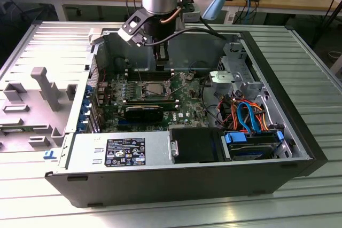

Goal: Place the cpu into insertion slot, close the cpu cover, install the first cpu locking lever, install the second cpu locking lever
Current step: 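Close the cpu cover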

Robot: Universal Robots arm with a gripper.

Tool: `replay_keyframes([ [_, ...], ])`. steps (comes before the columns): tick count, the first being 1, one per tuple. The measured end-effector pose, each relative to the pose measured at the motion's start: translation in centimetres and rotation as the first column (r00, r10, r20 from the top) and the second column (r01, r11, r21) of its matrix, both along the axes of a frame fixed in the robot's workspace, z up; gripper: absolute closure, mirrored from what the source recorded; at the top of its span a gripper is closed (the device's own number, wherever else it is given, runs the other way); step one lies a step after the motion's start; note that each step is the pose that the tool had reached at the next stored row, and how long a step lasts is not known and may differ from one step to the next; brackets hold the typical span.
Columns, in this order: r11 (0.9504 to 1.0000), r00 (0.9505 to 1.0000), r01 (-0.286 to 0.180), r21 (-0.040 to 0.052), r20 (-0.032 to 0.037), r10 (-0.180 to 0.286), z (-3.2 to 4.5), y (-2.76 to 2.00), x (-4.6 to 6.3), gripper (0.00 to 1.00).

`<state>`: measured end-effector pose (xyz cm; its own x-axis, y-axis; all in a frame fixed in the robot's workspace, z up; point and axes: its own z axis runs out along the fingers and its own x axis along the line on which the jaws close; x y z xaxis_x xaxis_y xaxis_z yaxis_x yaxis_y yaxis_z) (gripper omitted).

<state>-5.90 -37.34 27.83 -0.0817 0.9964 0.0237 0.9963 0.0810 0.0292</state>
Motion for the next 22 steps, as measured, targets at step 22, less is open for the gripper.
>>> replay_keyframes([
  [22, 0.9994, 1.0000, 0.000, 0.0352, 0.0000, 0.000, 0.16, -0.01, 0.04, 0.89],
])
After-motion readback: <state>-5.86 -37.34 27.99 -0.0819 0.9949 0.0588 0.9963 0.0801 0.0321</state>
